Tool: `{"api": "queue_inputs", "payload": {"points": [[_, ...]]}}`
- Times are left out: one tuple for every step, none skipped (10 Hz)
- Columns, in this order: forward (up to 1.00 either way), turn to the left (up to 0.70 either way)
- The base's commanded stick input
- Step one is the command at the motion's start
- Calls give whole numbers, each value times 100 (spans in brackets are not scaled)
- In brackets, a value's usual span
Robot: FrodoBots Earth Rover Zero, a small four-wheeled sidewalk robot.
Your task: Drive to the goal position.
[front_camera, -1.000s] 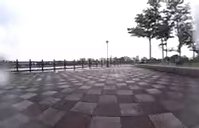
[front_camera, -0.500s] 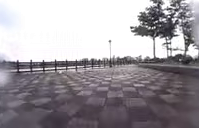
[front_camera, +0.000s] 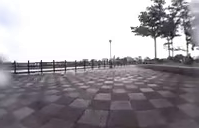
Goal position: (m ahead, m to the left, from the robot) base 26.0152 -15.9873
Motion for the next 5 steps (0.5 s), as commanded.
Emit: {"api": "queue_inputs", "payload": {"points": [[100,0],[100,0],[100,0],[100,0],[100,0]]}}
